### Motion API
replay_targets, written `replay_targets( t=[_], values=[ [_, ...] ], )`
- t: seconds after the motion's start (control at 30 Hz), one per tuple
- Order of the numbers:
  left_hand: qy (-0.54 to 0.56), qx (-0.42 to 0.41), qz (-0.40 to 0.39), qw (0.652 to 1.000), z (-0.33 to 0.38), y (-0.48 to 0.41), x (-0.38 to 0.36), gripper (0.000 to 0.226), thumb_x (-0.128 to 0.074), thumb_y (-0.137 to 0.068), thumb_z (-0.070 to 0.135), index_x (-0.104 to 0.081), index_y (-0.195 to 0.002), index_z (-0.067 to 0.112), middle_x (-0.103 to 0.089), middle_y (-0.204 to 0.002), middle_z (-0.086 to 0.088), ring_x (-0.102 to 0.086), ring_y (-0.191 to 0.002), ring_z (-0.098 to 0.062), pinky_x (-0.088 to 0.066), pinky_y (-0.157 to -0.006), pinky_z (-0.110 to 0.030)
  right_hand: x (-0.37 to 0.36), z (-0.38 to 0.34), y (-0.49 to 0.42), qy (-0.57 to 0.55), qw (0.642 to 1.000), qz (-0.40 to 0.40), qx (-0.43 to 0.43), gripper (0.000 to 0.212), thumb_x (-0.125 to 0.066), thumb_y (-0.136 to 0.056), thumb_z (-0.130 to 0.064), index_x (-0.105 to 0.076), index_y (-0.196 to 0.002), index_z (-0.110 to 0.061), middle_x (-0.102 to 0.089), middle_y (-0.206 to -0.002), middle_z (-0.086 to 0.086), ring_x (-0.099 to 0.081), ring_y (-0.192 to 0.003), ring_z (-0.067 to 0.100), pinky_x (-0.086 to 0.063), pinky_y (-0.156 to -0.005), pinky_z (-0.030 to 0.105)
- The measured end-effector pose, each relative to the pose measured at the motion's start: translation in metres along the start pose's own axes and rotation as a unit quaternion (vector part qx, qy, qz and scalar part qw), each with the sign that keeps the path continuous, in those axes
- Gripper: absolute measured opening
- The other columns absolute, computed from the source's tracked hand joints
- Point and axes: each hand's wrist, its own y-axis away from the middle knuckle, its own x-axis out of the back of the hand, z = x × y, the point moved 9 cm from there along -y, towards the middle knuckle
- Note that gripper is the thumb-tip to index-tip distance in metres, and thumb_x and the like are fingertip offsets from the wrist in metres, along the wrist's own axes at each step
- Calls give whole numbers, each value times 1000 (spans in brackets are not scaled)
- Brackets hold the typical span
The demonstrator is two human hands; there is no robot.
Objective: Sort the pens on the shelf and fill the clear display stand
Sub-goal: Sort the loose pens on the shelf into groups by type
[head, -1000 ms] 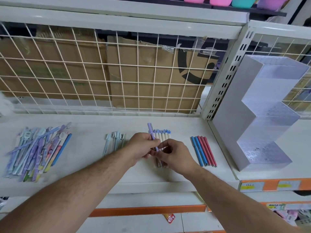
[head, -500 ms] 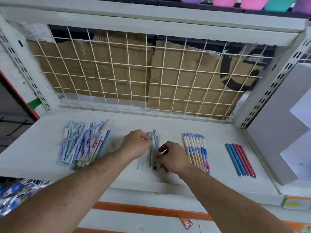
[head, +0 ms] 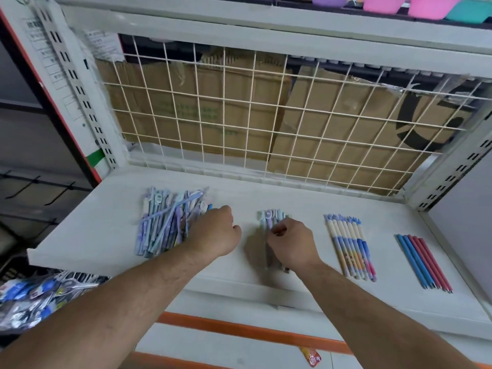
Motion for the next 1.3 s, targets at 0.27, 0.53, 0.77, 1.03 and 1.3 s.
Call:
replay_targets(
  t=[0.27,0.53,0.77,1.03,1.3],
  values=[
    [-228,-13,29,973,-30,-8,29,34,-50,-97,34,-53,-119,8,-58,-120,-11,-60,-106,-27,-47,-75,-33,-12,-16,6,-25,999,19,12,7,-63,-87,-20,-68,-84,-22,-68,-76,-4,-64,-67,14,-42,-51,17],
    [-199,-7,-18,980,-36,-7,16,25,-58,-87,14,-57,-112,11,-66,-101,-3,-66,-95,-23,-38,-60,-27,-14,-19,10,-56,998,15,8,9,-62,-85,-16,-67,-79,-20,-66,-68,-4,-64,-58,17,-42,-47,13],
    [-117,0,-23,993,-39,-12,6,41,-67,-88,33,-52,-116,8,-60,-85,-1,-56,-70,-19,-39,-60,-27,-11,-20,14,-65,998,19,17,8,-62,-86,-15,-68,-81,-18,-65,-66,-6,-62,-57,14,-42,-46,11],
    [-102,34,-80,991,-37,-17,-9,64,-60,-85,19,-36,-143,8,-56,-90,0,-65,-97,-26,-43,-103,-45,-5,-11,19,-85,996,22,15,8,-64,-87,-14,-69,-82,-17,-64,-67,-7,-54,-50,2,-42,-45,16],
    [-139,29,-145,979,-26,-14,-12,64,-56,-88,13,-36,-148,14,-65,-97,-4,-66,-93,-24,-50,-74,-30,0,-5,21,-84,996,33,17,8,-64,-86,-15,-69,-80,-18,-64,-64,-9,-58,-59,11,-56,-62,33]
  ],
)
